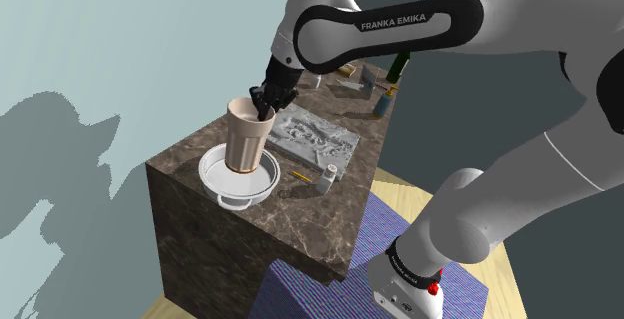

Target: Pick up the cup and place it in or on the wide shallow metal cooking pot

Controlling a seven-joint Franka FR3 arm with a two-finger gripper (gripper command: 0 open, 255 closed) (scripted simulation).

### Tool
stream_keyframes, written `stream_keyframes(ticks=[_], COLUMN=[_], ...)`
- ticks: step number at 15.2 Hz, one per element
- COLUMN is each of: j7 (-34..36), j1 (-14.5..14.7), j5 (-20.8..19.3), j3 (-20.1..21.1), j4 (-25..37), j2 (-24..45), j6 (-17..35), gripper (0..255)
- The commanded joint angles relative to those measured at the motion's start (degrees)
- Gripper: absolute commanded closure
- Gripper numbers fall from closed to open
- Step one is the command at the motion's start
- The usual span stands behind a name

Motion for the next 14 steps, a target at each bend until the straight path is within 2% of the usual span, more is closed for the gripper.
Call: stream_keyframes(ticks=[1,3,11,12,14], j7=[0.1,0.1,0.1,0.1,0.1], j1=[0.0,0.0,0.0,0.0,0.0], j5=[0.0,-0.1,-0.1,-0.1,-0.1], j3=[0.1,0.2,0.2,0.2,0.2], j4=[-1.1,-2.2,-2.2,-2.2,-2.2], j2=[0.6,1.3,1.3,1.3,1.3], j6=[1.8,3.6,3.6,3.6,3.6], gripper=[255,255,255,0,0])
